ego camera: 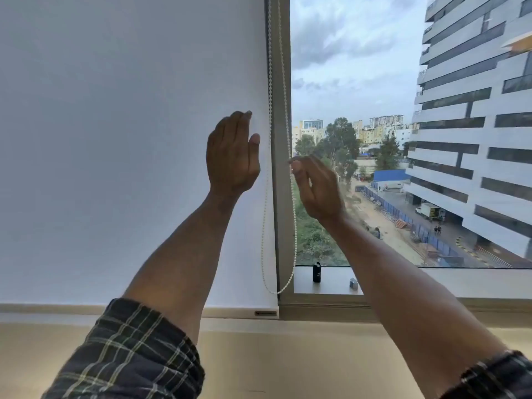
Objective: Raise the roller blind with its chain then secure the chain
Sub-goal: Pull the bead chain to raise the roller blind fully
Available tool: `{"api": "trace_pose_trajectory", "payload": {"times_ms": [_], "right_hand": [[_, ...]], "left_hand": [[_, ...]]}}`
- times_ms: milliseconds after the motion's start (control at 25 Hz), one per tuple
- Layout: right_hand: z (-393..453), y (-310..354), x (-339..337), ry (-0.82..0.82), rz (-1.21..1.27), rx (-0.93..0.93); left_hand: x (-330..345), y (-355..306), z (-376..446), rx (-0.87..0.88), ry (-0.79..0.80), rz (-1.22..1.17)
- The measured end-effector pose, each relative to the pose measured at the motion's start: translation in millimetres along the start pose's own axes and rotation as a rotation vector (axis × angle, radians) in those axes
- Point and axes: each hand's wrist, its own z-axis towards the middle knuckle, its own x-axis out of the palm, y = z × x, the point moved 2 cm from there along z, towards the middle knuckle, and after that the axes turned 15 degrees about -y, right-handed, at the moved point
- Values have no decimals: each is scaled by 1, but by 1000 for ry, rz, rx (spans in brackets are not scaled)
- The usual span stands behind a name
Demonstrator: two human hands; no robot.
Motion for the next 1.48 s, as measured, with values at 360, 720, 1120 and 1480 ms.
{"api": "trace_pose_trajectory", "payload": {"times_ms": [360, 720, 1120, 1480], "right_hand": [[-56, 28, 51, 249, 702, 1025], [-88, 35, 51, 6, 820, 1268], [-115, 37, 47, -41, 979, 1397], [-71, 5, 29, 89, 582, 1197]], "left_hand": [[20, -39, -6, -749, 281, -627], [20, -55, -14, -1453, 473, -1212], [8, -65, -44, -1322, 383, -1021], [-6, -53, -100, -1274, 329, -741]]}}
